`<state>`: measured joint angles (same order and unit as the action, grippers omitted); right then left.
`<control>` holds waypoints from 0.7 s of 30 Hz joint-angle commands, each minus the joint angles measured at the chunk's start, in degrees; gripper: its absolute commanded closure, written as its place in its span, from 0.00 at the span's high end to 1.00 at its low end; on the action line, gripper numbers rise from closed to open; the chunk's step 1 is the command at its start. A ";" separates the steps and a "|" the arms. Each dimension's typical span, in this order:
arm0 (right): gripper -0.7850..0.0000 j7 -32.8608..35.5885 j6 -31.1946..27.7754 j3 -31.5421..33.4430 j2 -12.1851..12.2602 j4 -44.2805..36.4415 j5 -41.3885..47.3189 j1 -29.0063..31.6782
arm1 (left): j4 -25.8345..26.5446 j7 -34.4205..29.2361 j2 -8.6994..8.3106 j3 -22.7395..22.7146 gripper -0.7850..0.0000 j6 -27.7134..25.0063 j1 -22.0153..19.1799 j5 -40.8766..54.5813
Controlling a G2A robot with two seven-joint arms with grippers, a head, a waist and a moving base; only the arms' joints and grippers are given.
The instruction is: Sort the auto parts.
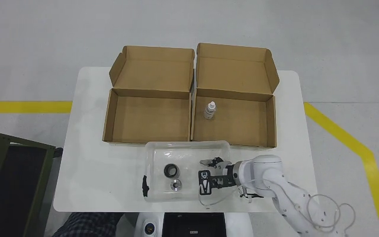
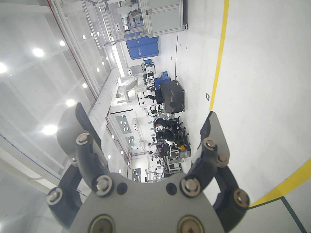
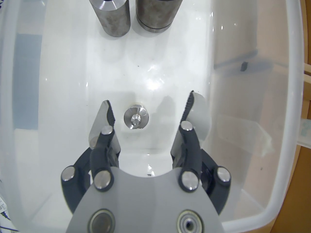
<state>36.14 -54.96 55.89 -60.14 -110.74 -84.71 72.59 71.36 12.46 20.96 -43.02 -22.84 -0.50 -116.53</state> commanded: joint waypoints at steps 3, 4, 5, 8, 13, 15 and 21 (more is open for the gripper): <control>0.19 0.50 -0.42 -0.57 0.05 -0.02 -0.04 -0.24 | 0.00 0.00 0.00 0.00 1.00 0.00 0.00 0.00; 0.13 0.66 -0.56 -0.70 0.07 -0.05 -0.06 -0.31 | 0.00 0.00 0.00 0.00 1.00 0.00 0.00 0.00; 0.07 0.77 -0.70 -0.84 0.08 -0.14 0.01 -0.36 | 0.00 0.00 0.00 0.00 1.00 0.00 0.00 0.00; 0.00 0.92 -1.29 -1.24 0.13 -0.53 0.49 -0.54 | 0.00 0.00 0.00 0.00 1.00 0.00 0.00 0.00; 0.00 0.41 -1.15 -1.16 0.22 -1.57 1.81 -0.85 | 0.00 0.00 0.00 0.00 1.00 0.00 0.00 0.00; 0.00 -0.35 -0.49 -0.78 0.28 -2.21 2.15 -0.85 | 0.00 0.00 0.00 0.00 1.00 0.00 0.00 0.00; 0.00 -4.62 1.26 0.92 0.52 -2.92 3.11 -0.76 | 0.00 0.00 0.00 0.00 1.00 0.00 0.00 0.00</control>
<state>32.26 -53.96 56.53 -59.65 -113.62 -81.69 71.82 71.36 12.46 20.96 -43.02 -22.84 -0.50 -116.53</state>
